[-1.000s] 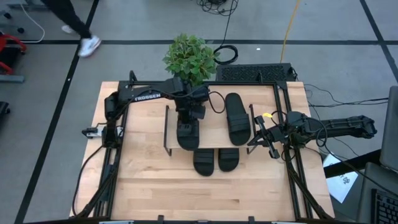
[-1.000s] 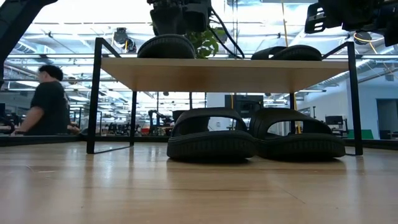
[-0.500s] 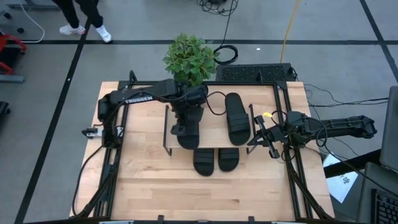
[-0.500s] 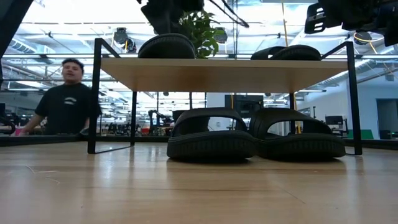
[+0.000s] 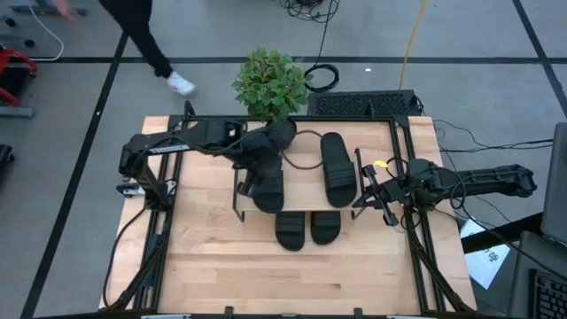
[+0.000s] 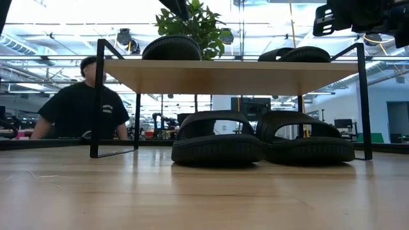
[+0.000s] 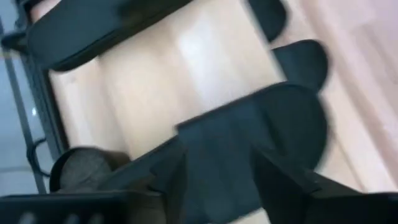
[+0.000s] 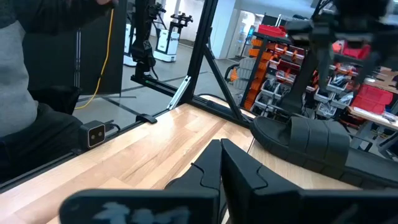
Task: Pick and place slides into the shelf
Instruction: Return to Home Position
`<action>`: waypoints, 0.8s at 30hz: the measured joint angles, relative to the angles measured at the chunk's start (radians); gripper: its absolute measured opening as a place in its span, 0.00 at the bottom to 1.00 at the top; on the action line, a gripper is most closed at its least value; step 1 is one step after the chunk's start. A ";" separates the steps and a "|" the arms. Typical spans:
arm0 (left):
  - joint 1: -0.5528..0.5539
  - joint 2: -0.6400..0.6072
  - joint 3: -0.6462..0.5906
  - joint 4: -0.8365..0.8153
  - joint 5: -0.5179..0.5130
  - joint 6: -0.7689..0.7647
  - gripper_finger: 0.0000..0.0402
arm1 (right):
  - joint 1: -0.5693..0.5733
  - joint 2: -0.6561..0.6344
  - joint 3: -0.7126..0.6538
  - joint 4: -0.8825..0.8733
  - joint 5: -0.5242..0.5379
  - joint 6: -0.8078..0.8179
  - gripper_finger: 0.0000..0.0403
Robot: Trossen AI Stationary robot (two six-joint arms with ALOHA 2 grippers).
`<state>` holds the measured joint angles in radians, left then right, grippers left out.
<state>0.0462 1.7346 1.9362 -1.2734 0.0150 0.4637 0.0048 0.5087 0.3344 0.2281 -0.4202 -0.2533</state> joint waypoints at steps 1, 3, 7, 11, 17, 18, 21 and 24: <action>-0.016 -0.013 -0.002 -0.004 0.003 0.002 0.40 | 0.000 0.000 0.000 -0.001 0.000 0.000 0.00; -0.049 -0.033 -0.017 -0.004 0.007 0.003 0.31 | 0.000 0.000 0.000 -0.003 0.000 -0.001 0.00; -0.111 -0.079 -0.070 0.055 0.010 -0.017 0.14 | 0.000 0.002 0.000 -0.023 0.000 -0.016 0.00; -0.148 -0.120 -0.189 0.171 0.104 -0.063 0.02 | 0.000 0.010 0.000 -0.037 0.000 -0.021 0.00; -0.156 -0.124 -0.408 0.385 0.311 -0.117 0.04 | 0.000 0.040 -0.001 -0.031 -0.038 0.025 0.00; -0.161 -0.124 -0.456 0.454 0.314 -0.096 0.03 | 0.000 0.050 -0.008 -0.012 -0.053 0.048 0.00; -0.168 -0.121 -0.569 0.675 0.311 -0.012 0.01 | 0.000 0.078 -0.044 0.073 -0.055 0.069 0.00; -0.166 -0.122 -0.626 0.890 0.303 0.039 0.01 | 0.000 0.105 -0.078 0.213 -0.050 0.029 0.00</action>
<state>-0.1195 1.6123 1.3104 -0.3834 0.3183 0.5023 0.0048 0.6140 0.2568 0.4415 -0.4707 -0.2243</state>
